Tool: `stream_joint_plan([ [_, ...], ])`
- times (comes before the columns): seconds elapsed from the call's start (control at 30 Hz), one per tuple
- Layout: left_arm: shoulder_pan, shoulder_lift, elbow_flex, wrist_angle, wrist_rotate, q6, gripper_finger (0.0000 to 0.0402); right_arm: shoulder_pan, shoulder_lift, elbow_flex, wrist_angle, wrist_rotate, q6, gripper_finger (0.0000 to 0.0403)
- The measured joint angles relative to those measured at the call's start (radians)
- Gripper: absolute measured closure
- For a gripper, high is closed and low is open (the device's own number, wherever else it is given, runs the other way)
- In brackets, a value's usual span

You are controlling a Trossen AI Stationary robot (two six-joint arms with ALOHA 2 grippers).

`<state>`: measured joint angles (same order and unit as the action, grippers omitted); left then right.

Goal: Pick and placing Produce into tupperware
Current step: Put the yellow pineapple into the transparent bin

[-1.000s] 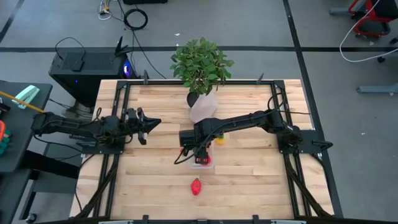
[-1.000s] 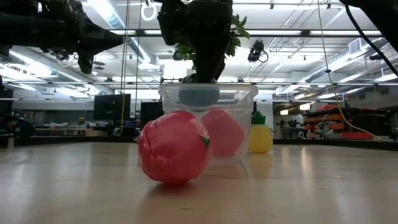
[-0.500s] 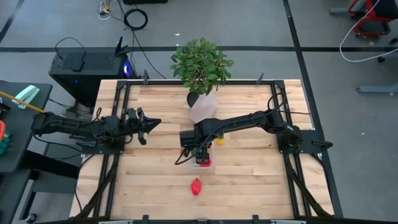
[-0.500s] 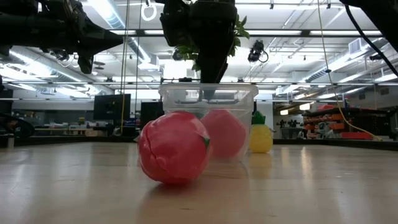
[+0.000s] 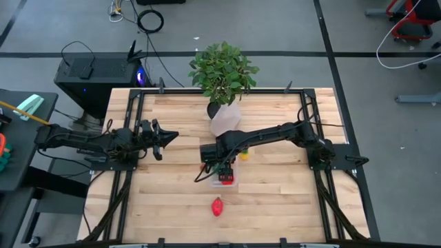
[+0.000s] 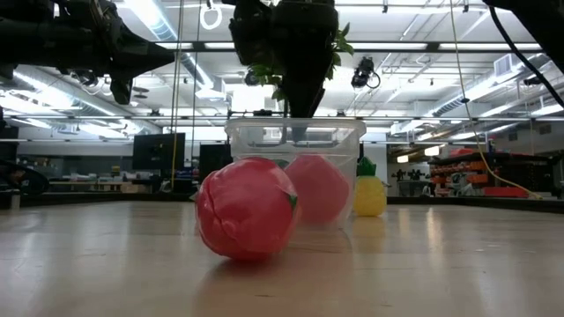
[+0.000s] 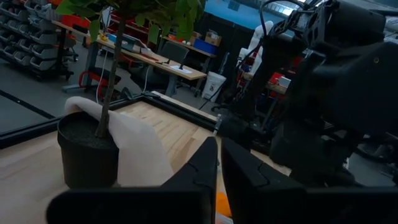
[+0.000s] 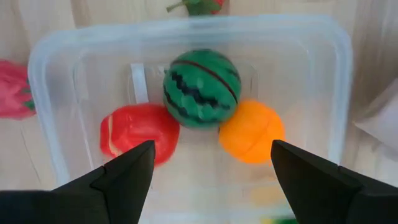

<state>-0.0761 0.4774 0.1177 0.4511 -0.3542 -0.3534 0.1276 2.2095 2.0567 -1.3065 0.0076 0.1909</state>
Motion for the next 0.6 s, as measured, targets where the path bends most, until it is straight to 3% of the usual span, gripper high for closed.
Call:
stream_joint_plan([
  [0.43, 0.000, 0.000, 0.000, 0.000, 0.000, -0.001, 0.0367, 0.000, -0.192, -0.048, -0.046, 0.059, 0.092, 0.0086],
  [0.53, 0.000, 0.000, 0.000, 0.000, 0.000, 0.000, 0.0370, 0.000, -0.270, -0.162, 0.090, 0.040, 0.110, 0.0086],
  [0.6, 0.000, 0.000, 0.000, 0.000, 0.000, 0.000, 0.0373, 0.000, -0.341, -0.275, 0.289, -0.004, 0.145, 0.0087],
])
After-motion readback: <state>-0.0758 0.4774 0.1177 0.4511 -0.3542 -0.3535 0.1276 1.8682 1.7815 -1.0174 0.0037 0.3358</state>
